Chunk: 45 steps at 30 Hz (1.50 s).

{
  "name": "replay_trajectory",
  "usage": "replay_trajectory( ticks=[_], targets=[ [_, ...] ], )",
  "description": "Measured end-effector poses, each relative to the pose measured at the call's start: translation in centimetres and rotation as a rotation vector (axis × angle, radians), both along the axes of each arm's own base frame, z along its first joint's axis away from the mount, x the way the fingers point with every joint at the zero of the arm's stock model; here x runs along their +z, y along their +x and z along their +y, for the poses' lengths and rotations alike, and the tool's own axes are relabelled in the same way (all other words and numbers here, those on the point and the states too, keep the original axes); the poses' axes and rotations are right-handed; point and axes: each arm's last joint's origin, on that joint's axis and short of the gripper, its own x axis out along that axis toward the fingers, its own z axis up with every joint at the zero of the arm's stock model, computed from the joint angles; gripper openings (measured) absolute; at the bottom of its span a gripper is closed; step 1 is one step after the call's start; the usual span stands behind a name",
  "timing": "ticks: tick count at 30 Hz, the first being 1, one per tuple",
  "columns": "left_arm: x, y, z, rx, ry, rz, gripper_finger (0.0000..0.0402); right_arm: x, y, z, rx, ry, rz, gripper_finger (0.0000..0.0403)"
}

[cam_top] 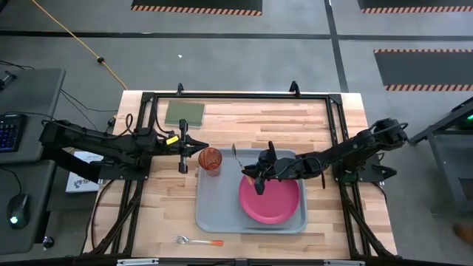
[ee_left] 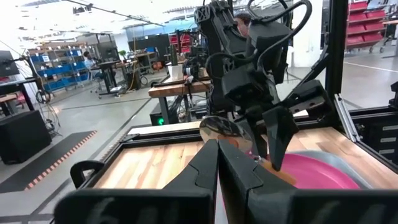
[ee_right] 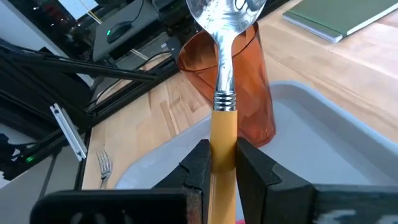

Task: Pick and place plate/cup/fork/spoon on tray
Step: Put the orange spoon to the left side of the pink plate on the gray tray

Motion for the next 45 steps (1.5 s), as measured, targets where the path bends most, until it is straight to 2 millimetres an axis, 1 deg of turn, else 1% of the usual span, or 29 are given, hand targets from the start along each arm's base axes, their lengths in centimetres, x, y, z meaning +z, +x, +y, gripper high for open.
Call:
replay_trajectory(
  ticks=[7,11,17,19,22,25,28,31,34,37,40,42,45],
  targets=[
    [0.0,0.0,0.0,0.001,0.022,-0.002,0.0003,0.0,0.0,0.1,-0.014,0.027,-0.007,0.0039],
    [0.1,0.0,0.0,0.001,0.028,-0.004,0.0003,0.1,-0.2,0.7,-0.026,0.063,-0.015,0.0039],
    [0.2,0.0,0.2,0.060,0.111,-0.007,0.0003,0.0,-0.6,1.9,-0.130,0.157,-0.053,0.0039],
    [0.3,0.0,0.2,0.093,0.147,-0.013,0.0003,-0.4,-0.5,2.5,-0.173,0.218,-0.072,0.0039],
    [0.4,-0.1,0.3,0.134,0.183,-0.012,0.0003,-1.5,0.1,3.6,-0.209,0.329,-0.124,0.0039],
    [0.4,-0.1,0.4,0.158,0.194,-0.011,0.0003,-2.4,1.6,5.0,-0.188,0.406,-0.158,0.0039],
    [0.4,-0.1,0.4,0.159,0.193,-0.010,0.0003,-2.6,3.7,6.4,-0.163,0.403,-0.141,0.0039],
    [0.4,-0.1,0.4,0.156,0.155,-0.016,0.0003,-2.7,5.4,7.9,-0.173,0.353,-0.076,0.0039],
    [0.4,-0.1,0.4,0.151,0.089,-0.025,0.0003,-2.3,6.4,9.4,-0.199,0.324,0.004,0.0039],
    [0.4,-0.1,0.4,0.147,0.044,-0.030,0.0003,-2.2,6.4,10.7,-0.246,0.328,0.062,0.0039],
    [0.4,-0.1,0.3,0.128,0.039,-0.033,0.0003,-2.4,6.1,11.9,-0.279,0.371,0.068,0.0039],
    [0.4,-0.1,0.3,0.118,0.039,-0.035,0.0003,-3.1,5.9,12.6,-0.317,0.416,0.055,0.0039],
    [0.7,-0.1,0.3,0.118,0.036,-0.063,0.0003,-4.9,5.9,13.2,-0.389,0.462,0.044,0.0039]
  ],
)
